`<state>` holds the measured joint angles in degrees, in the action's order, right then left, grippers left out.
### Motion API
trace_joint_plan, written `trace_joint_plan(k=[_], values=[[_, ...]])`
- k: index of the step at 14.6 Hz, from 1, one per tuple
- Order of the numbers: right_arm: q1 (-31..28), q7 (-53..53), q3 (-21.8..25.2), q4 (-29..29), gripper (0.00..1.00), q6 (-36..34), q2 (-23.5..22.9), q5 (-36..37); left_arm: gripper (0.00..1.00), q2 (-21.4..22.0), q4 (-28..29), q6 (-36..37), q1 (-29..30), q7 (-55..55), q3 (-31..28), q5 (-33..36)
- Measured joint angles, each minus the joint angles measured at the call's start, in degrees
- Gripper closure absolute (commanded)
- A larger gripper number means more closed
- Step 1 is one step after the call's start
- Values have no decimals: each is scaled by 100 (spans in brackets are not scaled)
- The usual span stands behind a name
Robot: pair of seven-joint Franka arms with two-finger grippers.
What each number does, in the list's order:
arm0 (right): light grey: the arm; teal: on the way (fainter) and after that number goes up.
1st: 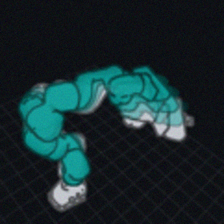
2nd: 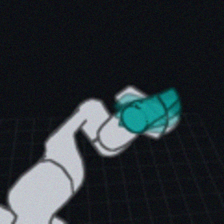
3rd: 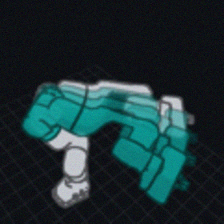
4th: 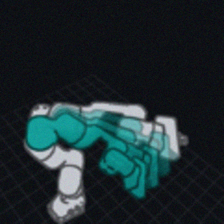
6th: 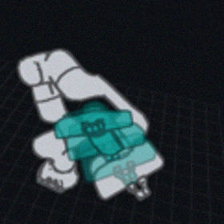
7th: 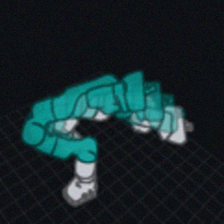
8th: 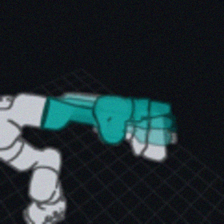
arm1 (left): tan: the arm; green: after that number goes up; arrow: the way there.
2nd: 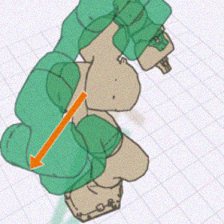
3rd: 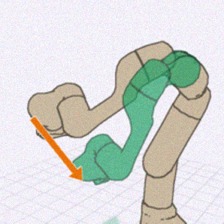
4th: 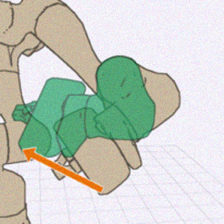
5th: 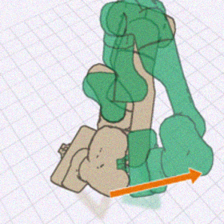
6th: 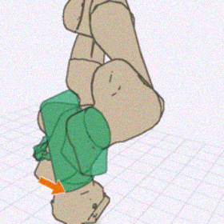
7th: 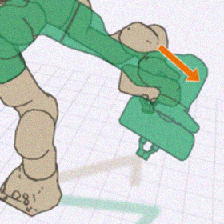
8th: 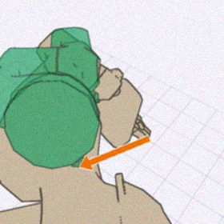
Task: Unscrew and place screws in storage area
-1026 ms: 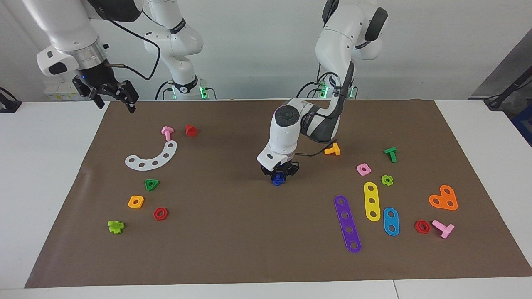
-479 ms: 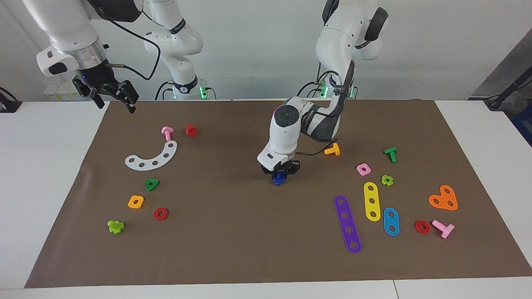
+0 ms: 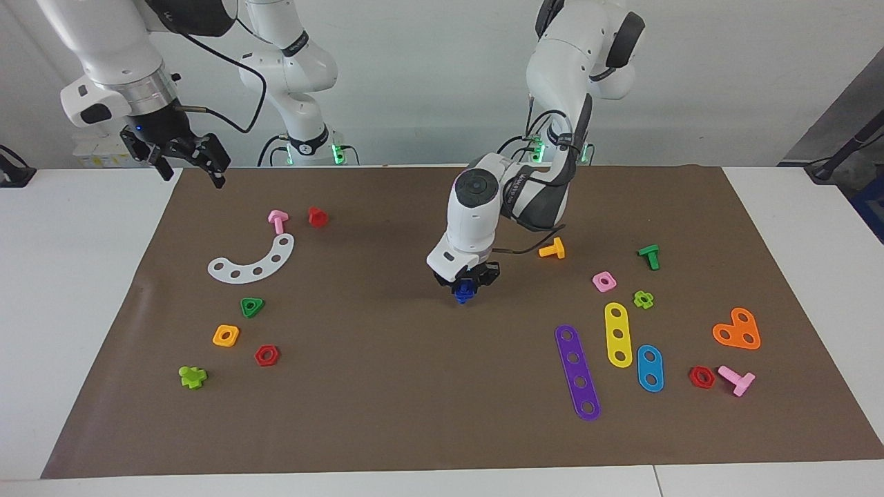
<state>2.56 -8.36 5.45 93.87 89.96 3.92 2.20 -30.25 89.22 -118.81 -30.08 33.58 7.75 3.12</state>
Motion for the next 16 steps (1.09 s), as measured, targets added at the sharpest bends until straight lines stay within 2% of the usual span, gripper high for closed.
trace_joint_plan(k=[2,10,16], values=[[0,0,0,0,0,0,0,0,54,-1,0,-15,0,0,1,-3],[0,0,0,0,0,0,0,0,55,-24,-38,28,5,5,-20,-56],[14,0,-18,1,0,0,0,0,55,24,-754,760,266,5,-68,-321]])
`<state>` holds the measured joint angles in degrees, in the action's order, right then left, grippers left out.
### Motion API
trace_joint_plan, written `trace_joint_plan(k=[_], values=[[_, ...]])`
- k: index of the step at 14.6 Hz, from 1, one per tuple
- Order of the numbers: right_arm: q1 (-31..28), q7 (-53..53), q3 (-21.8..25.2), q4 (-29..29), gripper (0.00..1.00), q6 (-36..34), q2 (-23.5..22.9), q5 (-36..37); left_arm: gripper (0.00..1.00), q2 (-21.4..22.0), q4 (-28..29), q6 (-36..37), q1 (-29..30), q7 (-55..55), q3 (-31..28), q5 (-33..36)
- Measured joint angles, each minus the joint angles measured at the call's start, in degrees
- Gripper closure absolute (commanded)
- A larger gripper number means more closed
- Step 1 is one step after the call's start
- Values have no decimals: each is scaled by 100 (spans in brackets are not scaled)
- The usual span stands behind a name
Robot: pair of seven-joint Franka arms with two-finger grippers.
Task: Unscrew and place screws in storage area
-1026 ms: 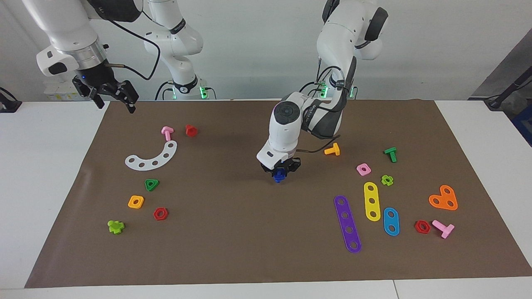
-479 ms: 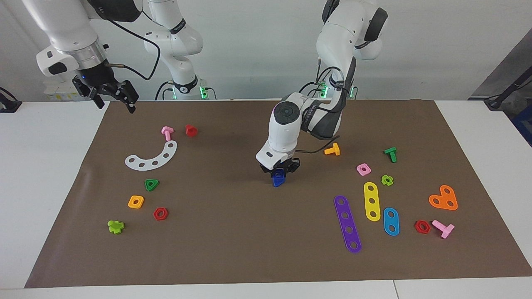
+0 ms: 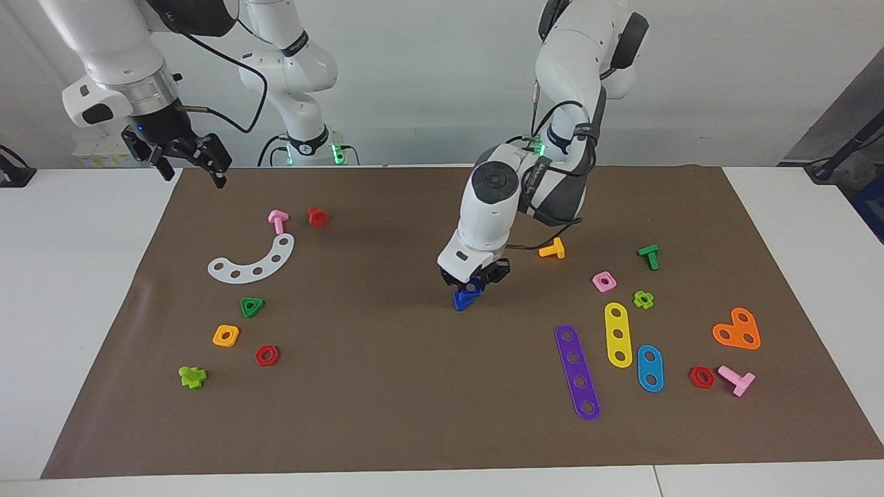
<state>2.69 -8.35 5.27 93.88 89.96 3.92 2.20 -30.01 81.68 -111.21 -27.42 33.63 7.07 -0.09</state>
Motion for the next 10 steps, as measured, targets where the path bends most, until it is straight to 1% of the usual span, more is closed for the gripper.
trace_joint_plan(k=[2,5,6,8,10], values=[[-3,0,0,1,0,10,0,0,55,105,-50,130,211,-239,-7,-29],[14,0,-22,2,0,166,-15,0,56,309,41,435,661,-994,-36,-59],[57,0,-41,-3,0,220,-38,-7,56,377,167,466,851,-1349,-47,-64],[251,-1,-89,-53,0,373,-168,-152,56,522,598,454,1271,-2144,-62,-71],[654,-74,-138,-104,0,669,-403,-290,55,680,1182,125,1652,-2863,-68,-86]])
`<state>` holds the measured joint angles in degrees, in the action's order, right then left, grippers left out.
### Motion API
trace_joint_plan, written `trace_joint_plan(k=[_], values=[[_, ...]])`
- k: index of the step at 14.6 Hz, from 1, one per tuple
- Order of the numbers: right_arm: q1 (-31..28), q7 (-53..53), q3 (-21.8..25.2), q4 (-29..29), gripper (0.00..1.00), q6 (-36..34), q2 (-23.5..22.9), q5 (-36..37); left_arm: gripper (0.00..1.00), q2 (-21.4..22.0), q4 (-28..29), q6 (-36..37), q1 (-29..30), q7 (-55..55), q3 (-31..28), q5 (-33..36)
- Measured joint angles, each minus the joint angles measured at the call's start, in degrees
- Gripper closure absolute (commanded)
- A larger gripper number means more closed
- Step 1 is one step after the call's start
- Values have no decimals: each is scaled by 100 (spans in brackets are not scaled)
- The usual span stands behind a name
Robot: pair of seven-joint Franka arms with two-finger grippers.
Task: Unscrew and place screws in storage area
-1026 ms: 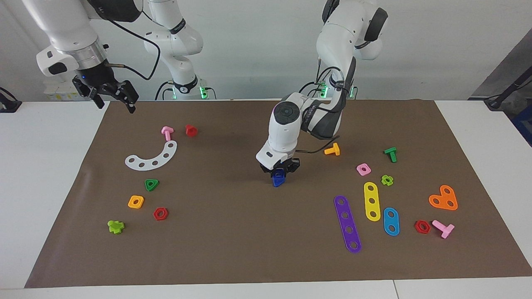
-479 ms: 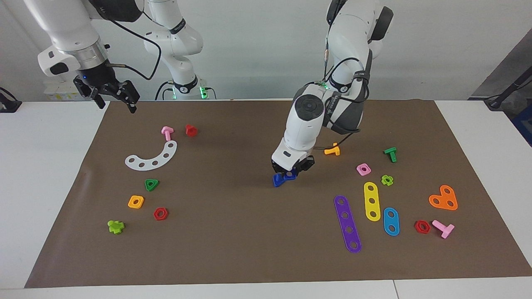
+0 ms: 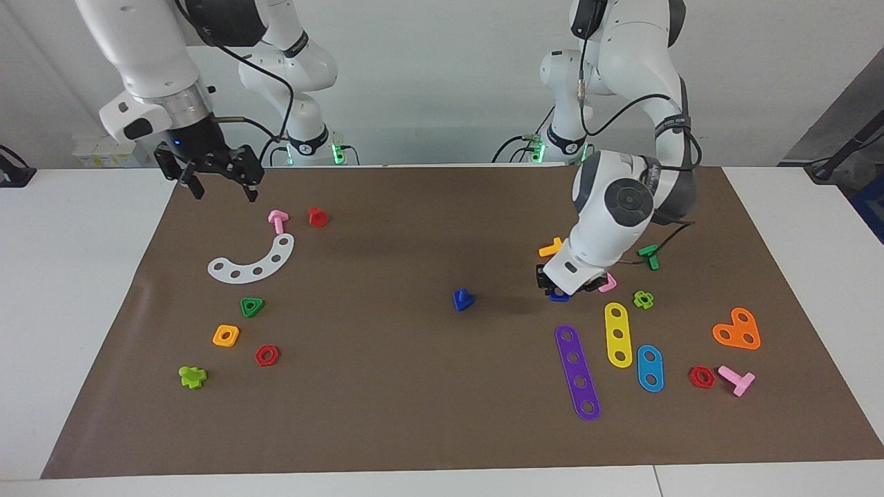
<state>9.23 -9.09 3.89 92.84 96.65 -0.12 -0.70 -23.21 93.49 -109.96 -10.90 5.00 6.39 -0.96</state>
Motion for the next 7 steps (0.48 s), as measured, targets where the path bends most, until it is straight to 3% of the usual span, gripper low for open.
trace_joint_plan(k=[1,3,4,5,7], values=[[246,-82,-29,-19,0,129,-151,-17,55,76,313,-296,130,-232,-2,-6],[820,-460,-98,-103,0,609,-551,-26,43,245,984,-943,267,-523,-4,-13],[1121,-793,-124,-141,0,858,-768,-23,28,325,1268,-1183,290,-568,-2,-15],[1403,-1130,-144,-164,0,1065,-1002,-23,5,387,1457,-1328,293,-584,0,-16],[1893,-1791,-166,-250,0,1546,-1517,-22,0,474,1570,-1408,292,-589,15,-16]])
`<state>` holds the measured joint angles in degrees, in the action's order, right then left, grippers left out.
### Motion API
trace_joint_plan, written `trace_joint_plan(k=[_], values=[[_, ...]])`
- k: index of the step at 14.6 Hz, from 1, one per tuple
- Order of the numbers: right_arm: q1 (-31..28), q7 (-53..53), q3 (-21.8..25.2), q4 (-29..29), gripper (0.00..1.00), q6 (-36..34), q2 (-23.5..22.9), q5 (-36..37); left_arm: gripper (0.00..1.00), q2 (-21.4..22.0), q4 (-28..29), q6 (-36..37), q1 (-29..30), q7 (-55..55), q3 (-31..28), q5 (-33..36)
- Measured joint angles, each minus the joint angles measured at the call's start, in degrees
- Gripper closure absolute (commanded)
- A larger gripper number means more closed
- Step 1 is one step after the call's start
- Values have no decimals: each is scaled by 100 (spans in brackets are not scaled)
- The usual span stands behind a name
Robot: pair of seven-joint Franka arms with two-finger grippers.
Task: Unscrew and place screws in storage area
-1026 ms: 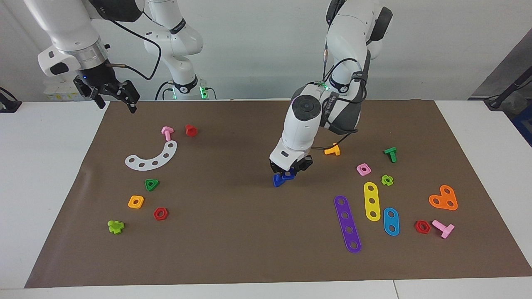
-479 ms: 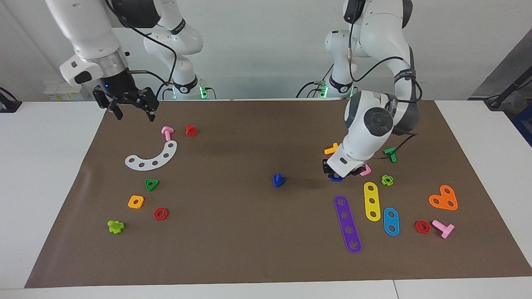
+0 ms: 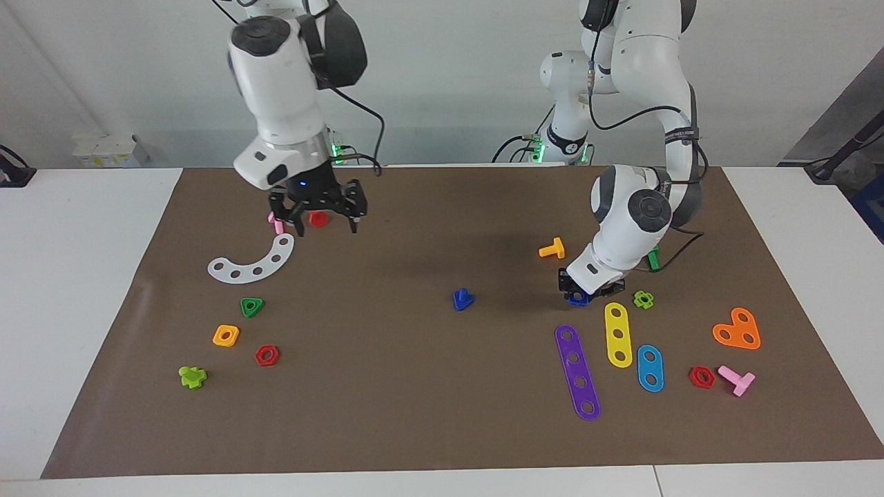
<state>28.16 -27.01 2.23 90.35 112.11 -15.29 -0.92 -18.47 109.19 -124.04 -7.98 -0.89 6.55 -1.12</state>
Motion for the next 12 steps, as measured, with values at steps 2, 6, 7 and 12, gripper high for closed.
trace_joint_plan(k=[2,6,7,12], values=[[342,-441,-8,-107,0,452,-497,0,0,68,-46,28,0,0,-2,0],[751,-693,-13,-430,0,1061,-1343,0,0,192,-935,1131,151,0,-45,-1],[860,-754,-14,-567,0,1115,-1549,0,0,241,-1286,1547,272,0,-53,-1],[990,-777,7,-799,10,1446,-2022,28,0,830,-2122,2530,910,-1,-77,-2]])
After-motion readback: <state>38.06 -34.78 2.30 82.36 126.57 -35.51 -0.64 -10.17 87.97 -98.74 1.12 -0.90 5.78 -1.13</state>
